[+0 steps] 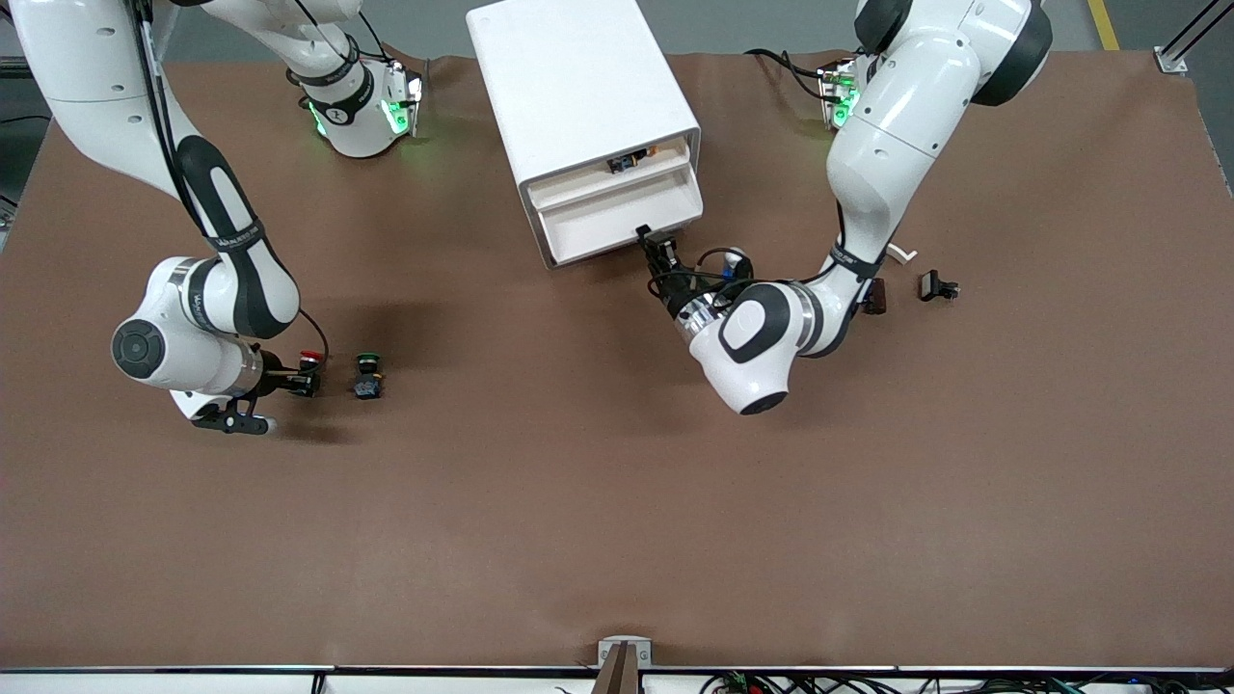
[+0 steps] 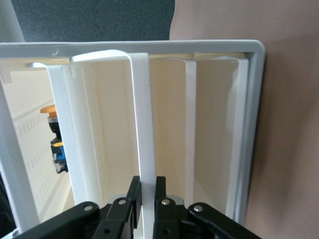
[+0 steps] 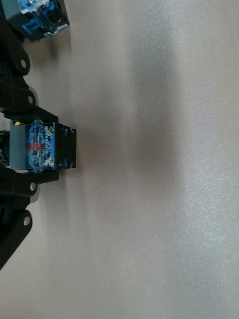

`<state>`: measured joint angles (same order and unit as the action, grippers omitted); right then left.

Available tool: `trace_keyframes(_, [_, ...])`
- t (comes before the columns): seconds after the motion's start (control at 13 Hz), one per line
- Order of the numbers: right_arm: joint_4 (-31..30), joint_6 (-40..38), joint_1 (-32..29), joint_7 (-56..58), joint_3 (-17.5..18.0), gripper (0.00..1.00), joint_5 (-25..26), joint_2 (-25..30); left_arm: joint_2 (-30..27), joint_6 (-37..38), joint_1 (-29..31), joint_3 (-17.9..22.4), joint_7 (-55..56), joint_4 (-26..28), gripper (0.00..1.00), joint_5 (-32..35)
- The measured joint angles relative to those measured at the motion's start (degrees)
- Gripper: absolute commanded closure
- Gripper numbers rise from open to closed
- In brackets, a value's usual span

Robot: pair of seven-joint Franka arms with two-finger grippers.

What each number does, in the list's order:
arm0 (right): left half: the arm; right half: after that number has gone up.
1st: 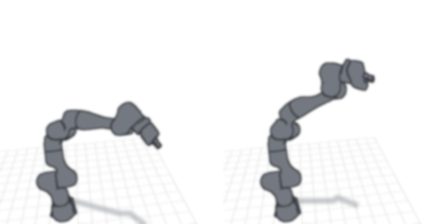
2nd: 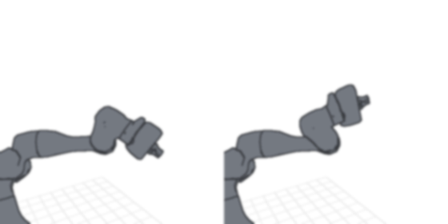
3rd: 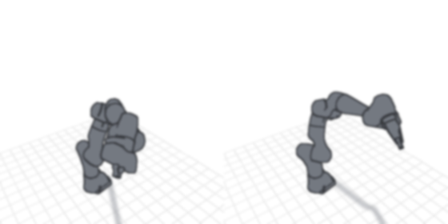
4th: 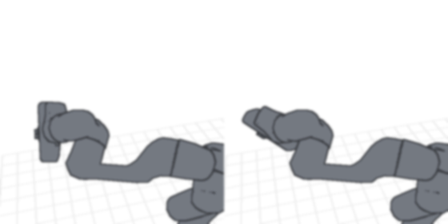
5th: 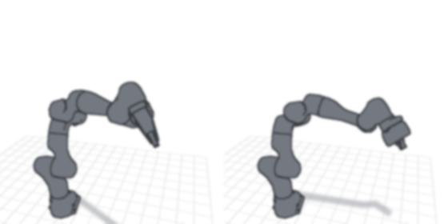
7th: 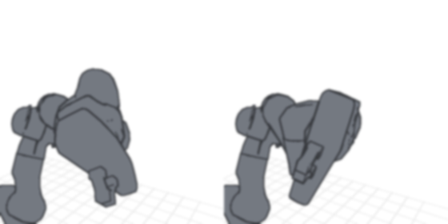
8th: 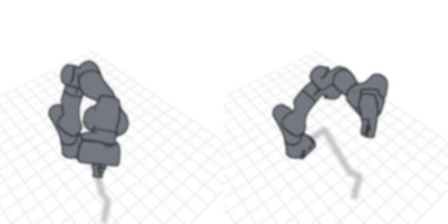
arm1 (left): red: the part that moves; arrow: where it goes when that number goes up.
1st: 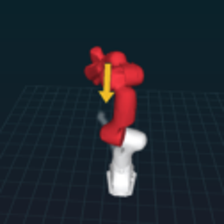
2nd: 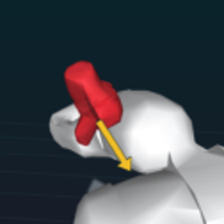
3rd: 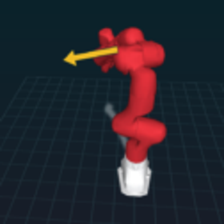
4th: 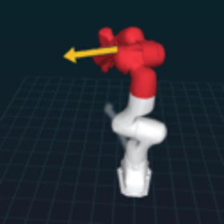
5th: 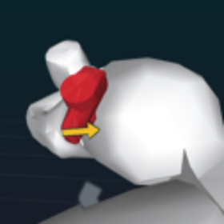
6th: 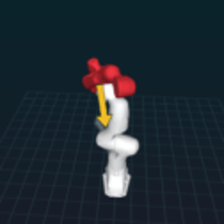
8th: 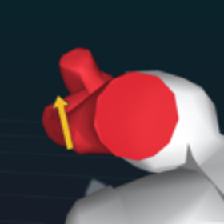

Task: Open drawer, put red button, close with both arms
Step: 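Carry the red button with the right gripper into the open drawer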

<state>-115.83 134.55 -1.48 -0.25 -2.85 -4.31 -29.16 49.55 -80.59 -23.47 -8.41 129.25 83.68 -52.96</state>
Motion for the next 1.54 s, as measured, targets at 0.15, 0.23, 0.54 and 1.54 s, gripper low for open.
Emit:
trace_keyframes(0.15, [3.09, -5.66, 0.01, -1.08, 0.05, 1.00, -0.08, 0.46, 0.00, -0.15, 1.12, 0.28, -0.41, -0.62, 1.00, 0.06])
trace_keyframes(0.23, [5.87, -10.54, 0.04, -2.93, 0.14, 1.00, -0.12, 0.90, 0.01, -0.22, 1.43, 0.36, -0.47, -0.87, 0.95, 0.08])
trace_keyframes(0.54, [15.44, -28.43, 3.71, -15.39, 0.90, 1.00, -1.35, 5.62, 0.02, -1.19, 1.70, 0.95, -2.76, -1.47, 0.00, 1.12])
trace_keyframes(1.54, [19.37, -27.18, 47.00, -88.66, 1.74, 1.00, -8.45, 14.65, -3.40, -1.23, 7.00, 4.23, -11.58, -14.67, 0.00, 21.00])
